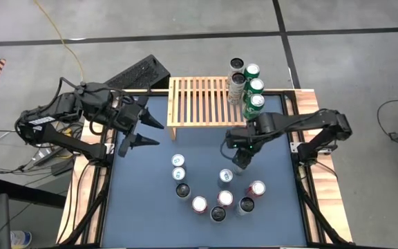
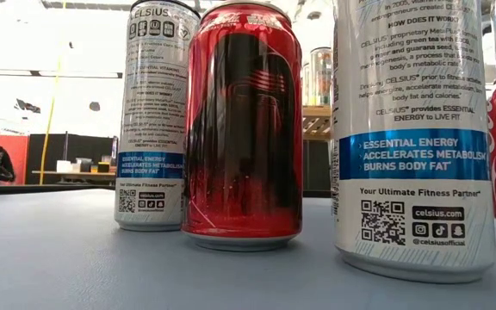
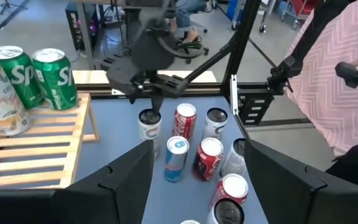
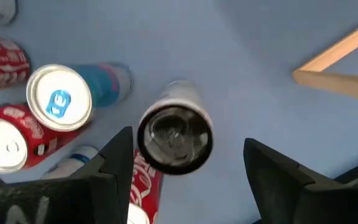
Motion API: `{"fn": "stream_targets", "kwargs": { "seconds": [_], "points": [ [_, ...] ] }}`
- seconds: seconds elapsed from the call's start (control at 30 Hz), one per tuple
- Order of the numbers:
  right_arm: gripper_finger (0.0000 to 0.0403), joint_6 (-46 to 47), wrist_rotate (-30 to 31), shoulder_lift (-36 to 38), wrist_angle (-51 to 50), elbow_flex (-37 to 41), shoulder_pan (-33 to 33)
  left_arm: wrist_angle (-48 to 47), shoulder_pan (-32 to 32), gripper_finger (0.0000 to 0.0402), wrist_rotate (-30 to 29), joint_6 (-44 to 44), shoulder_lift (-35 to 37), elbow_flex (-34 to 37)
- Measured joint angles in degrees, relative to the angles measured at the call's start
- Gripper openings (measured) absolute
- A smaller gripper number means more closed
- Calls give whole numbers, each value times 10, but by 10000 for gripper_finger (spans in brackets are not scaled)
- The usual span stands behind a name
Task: Place canned beverage on shelf
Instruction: Put the white-yellow soda can on the shelf aligned with the other white-yellow soda can
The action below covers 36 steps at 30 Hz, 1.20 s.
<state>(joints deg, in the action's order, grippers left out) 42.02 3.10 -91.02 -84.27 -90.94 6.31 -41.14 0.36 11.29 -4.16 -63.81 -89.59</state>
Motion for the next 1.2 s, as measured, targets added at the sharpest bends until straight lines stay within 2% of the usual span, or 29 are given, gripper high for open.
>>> {"fn": "stream_targets", "kwargs": {
  "seconds": [0.23, 0.4, 0.57, 0.83, 1.2],
  "points": [
    [246, 26, -18, 7, -39, 0, 22, -5, -11, 237, 1, 7, 0, 0],
    [272, 36, -48, 10, -31, 0, 35, -4, -17, 237, 0, 13, 0, 0],
    [297, 46, -49, 10, -29, 0, 34, -3, -17, 237, -2, 13, 0, 0],
    [311, 136, -7, 9, -27, 0, 30, -1, -17, 237, -16, 11, 0, 0],
    [312, 168, 15, -25, -23, 0, 26, -2, -17, 237, -17, 0, -1, 0]
  ]
}}
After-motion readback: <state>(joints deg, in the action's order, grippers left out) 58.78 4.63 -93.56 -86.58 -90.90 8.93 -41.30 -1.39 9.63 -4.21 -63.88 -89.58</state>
